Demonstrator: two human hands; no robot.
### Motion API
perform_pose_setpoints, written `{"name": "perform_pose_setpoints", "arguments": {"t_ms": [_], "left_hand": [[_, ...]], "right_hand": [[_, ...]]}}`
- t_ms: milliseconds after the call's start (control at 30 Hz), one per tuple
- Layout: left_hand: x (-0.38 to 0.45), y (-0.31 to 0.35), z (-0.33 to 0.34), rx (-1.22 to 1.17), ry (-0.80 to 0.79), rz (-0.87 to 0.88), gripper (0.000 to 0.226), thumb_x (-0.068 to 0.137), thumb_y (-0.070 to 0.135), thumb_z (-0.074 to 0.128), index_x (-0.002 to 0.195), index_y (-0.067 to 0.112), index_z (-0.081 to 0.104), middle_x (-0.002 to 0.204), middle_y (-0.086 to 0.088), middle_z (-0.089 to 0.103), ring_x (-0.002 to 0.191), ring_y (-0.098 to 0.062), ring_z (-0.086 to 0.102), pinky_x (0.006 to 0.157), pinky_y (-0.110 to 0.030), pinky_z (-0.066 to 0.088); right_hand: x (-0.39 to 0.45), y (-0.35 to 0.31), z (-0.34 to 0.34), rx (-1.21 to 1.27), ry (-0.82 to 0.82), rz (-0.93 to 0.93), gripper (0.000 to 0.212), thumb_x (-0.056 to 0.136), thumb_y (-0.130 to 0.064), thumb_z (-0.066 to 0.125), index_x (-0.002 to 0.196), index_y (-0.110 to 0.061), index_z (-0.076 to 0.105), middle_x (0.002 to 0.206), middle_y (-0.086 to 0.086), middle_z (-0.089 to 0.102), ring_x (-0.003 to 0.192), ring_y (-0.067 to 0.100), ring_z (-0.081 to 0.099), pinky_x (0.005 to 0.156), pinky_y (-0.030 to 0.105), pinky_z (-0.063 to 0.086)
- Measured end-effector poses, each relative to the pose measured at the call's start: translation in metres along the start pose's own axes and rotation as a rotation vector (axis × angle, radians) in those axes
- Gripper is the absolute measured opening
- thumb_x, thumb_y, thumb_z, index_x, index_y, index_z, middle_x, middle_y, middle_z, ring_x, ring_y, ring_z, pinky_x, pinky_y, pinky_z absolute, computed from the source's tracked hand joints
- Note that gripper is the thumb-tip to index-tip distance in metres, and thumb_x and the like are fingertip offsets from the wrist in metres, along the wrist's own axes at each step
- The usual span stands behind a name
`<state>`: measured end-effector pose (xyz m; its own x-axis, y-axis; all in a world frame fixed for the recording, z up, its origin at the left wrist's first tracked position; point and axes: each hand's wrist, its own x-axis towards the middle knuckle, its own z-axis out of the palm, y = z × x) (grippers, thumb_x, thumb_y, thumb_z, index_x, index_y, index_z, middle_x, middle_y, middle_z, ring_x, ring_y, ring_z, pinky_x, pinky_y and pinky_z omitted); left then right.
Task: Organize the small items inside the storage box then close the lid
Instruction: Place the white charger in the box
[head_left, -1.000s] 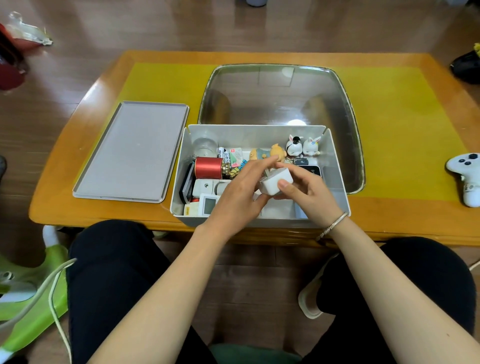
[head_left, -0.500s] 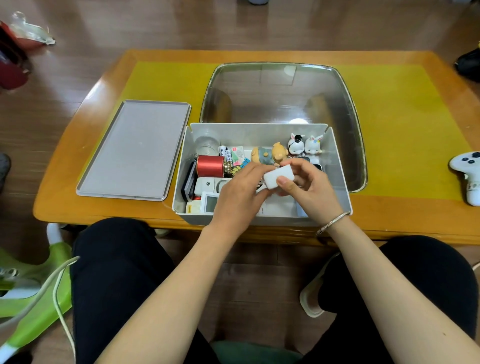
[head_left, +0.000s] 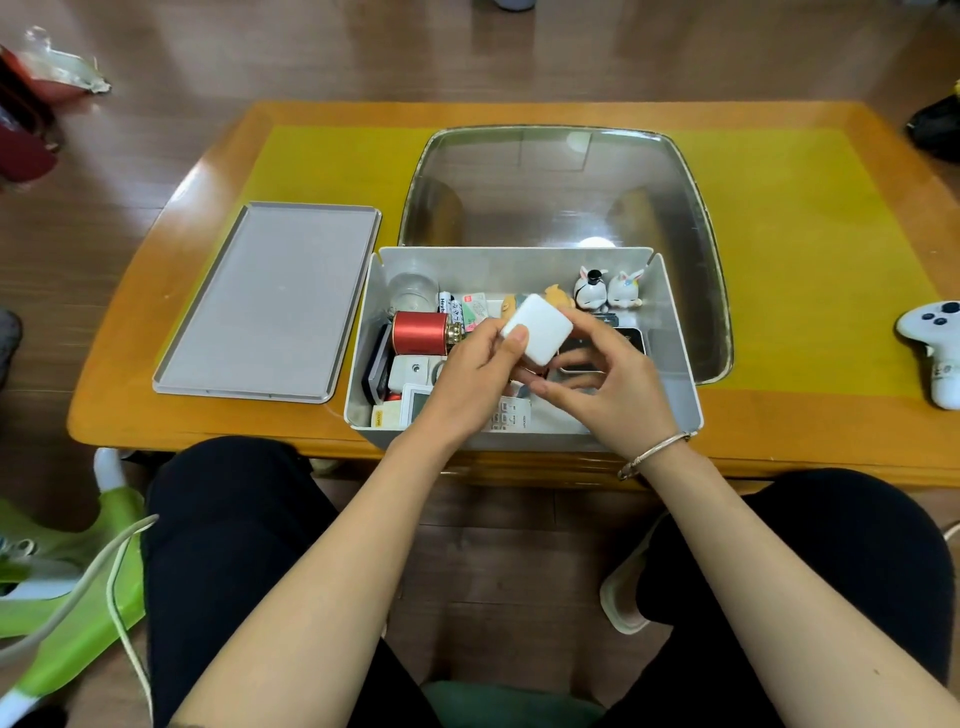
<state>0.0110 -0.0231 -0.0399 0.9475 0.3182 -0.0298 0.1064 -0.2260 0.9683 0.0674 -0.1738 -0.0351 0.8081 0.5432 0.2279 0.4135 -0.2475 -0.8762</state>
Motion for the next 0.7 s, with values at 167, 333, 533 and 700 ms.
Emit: {"name": "perform_pose_setpoints", "arguments": {"t_ms": [167, 333, 533, 700], "left_hand": [[-0.004, -0.003, 0.005, 0.057, -0.055, 0.043, 0.017, 0.099, 0.030, 0.048, 0.104, 0.016, 0.056, 0.082, 0.007, 0.066, 0.069, -0.002, 0.067, 0.058, -0.009, 0.043], [-0.006, -0.006, 0.007, 0.376, -0.086, 0.172, 0.056, 0.090, 0.038, 0.061, 0.140, 0.027, 0.039, 0.120, 0.009, 0.057, 0.102, -0.005, 0.056, 0.075, -0.016, 0.043], [-0.009, -0.011, 0.010, 0.653, -0.105, 0.519, 0.059, 0.088, 0.024, 0.066, 0.141, 0.022, 0.041, 0.138, 0.003, 0.045, 0.125, -0.018, 0.043, 0.096, -0.036, 0.045], [-0.006, -0.014, 0.012, 0.589, -0.047, 0.461, 0.054, 0.083, 0.021, 0.071, 0.130, 0.013, 0.047, 0.128, -0.003, 0.051, 0.116, -0.015, 0.041, 0.097, -0.025, 0.033]], "right_hand": [[-0.004, 0.003, 0.003, -0.228, 0.091, -0.091, 0.060, 0.072, -0.015, 0.079, 0.126, -0.009, 0.053, 0.112, 0.004, 0.059, 0.082, 0.008, 0.059, 0.073, 0.003, 0.046], [-0.004, 0.008, -0.011, -0.342, 0.056, -0.103, 0.058, 0.073, -0.013, 0.077, 0.126, -0.013, 0.053, 0.115, 0.000, 0.062, 0.092, 0.002, 0.052, 0.077, -0.001, 0.040], [-0.009, 0.010, -0.033, -0.342, -0.159, -0.045, 0.059, 0.074, -0.012, 0.075, 0.128, -0.018, 0.052, 0.103, -0.013, 0.057, 0.084, -0.008, 0.054, 0.073, -0.003, 0.038], [-0.001, 0.010, -0.043, -0.391, -0.182, 0.102, 0.066, 0.075, -0.015, 0.076, 0.134, -0.022, 0.046, 0.117, -0.002, 0.063, 0.093, 0.002, 0.061, 0.082, 0.019, 0.052]]}}
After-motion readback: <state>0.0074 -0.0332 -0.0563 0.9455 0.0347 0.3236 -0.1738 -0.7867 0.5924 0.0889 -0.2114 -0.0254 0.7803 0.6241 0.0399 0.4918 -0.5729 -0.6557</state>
